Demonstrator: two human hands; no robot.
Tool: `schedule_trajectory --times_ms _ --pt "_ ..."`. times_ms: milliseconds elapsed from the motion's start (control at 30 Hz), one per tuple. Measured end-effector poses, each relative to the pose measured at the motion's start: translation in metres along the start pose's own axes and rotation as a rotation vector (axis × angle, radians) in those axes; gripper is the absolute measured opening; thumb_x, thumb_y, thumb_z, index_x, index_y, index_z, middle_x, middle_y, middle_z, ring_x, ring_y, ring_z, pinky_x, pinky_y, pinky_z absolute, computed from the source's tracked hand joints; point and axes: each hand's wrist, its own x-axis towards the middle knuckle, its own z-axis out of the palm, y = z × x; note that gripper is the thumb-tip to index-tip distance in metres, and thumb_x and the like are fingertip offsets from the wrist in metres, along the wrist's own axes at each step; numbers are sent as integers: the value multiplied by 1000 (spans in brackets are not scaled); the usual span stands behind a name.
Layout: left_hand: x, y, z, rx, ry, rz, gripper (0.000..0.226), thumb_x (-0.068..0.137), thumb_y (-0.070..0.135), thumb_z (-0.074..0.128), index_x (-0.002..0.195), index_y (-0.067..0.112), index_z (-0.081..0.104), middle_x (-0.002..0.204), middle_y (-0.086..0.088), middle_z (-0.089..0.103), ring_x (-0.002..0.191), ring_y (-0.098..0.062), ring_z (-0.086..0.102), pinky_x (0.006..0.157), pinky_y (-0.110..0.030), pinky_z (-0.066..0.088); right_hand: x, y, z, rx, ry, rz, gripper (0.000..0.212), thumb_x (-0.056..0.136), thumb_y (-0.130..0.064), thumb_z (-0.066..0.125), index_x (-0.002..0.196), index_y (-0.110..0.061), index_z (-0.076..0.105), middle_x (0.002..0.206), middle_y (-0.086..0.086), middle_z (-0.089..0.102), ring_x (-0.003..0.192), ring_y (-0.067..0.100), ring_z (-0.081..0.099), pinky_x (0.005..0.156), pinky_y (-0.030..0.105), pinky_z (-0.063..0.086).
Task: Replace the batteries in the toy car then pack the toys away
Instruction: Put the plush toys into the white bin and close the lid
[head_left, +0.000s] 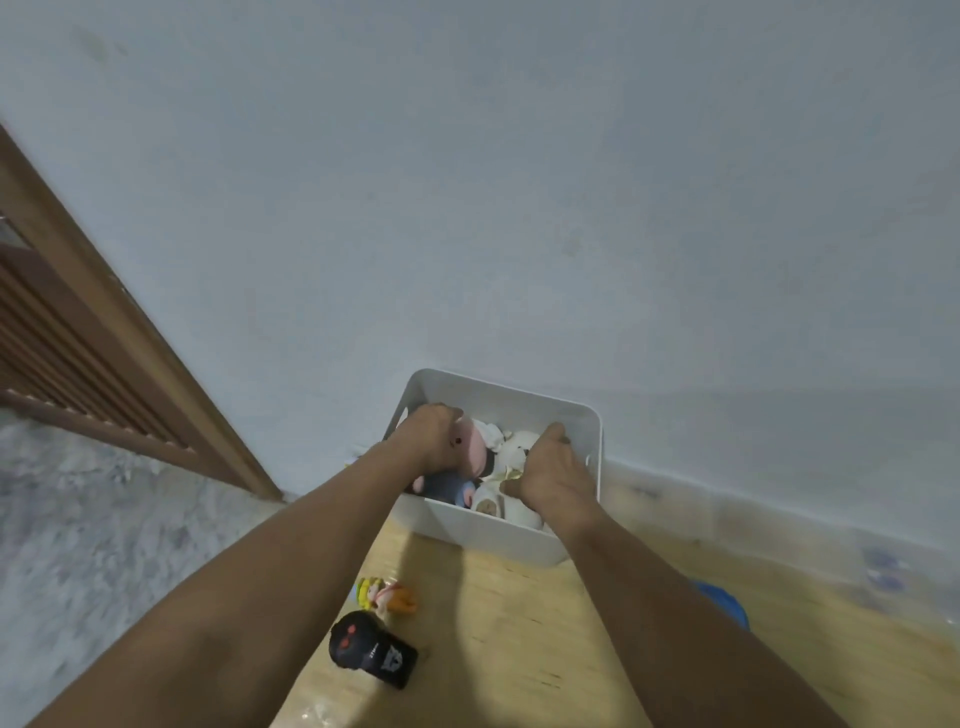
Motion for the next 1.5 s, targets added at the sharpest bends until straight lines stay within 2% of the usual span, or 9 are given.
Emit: schedule_trajectory --times_ms 100,200,400,500,600,767,933,1133,1500 --pt "-17 -3 -8 -131 74 -17 38 83 26 65 119 13 60 121 -12 64 112 -29 60 86 -31 51 -13 -11 -18 -86 86 -93 61 74 -30 76 118 -11 38 118 16 60 109 36 60 84 39 49" --pt "-39 -6 -17 -208 203 -2 53 86 29 68 134 13 54 126 -6 63 111 -24 61 96 -34 49 -30 -25 -30 -51 114 -180 47 80 -28 69 118 -11 47 116 14 62 109 36 59 84 39 49" --pt "-95 -26 -23 -226 644 15 43 85 21 62 127 16 59 104 0 66 85 -22 61 79 -32 49 -76 -51 -25 67 151 -352 19 83 -26 62 101 -22 62 107 8 67 102 32 60 80 34 48" --pt "-124 -44 -7 -257 713 -66 39 87 23 60 125 16 59 105 2 64 81 -15 57 76 -25 43 -94 -57 -7 118 134 -463 10 82 -23 59 89 -21 66 94 5 69 92 29 63 75 35 53" --pt "-153 -57 17 -309 700 -202 41 88 26 61 127 16 57 109 2 63 83 -12 53 77 -26 43 -106 -57 15 120 55 -562 13 80 -18 58 85 -17 69 93 6 70 93 27 63 79 38 54" --pt "-191 -62 76 -334 491 -475 76 78 56 66 135 12 41 128 -6 54 119 -25 51 91 -39 46 -106 -41 62 -6 -91 -617 22 81 -11 56 92 -27 67 101 3 68 94 26 64 79 38 55" --pt "-215 -45 125 -153 306 -590 91 61 79 62 123 16 41 127 -3 47 120 -24 44 92 -37 43 -96 -29 100 -180 -249 -608 31 83 -13 59 110 -27 65 120 4 64 109 26 59 87 35 51" --pt "-216 -35 149 -193 206 -596 99 65 72 68 137 17 29 137 -1 39 122 -25 41 95 -37 40 -91 -26 124 -277 -305 -638 36 83 -33 69 117 -27 63 120 4 64 108 28 60 87 35 50" --pt "-212 -54 154 -118 212 -540 82 74 53 69 136 17 30 137 -2 37 118 -26 43 95 -38 40 -80 -36 142 -466 -310 -764 26 81 -23 67 107 -19 67 108 11 65 99 31 61 82 38 53"
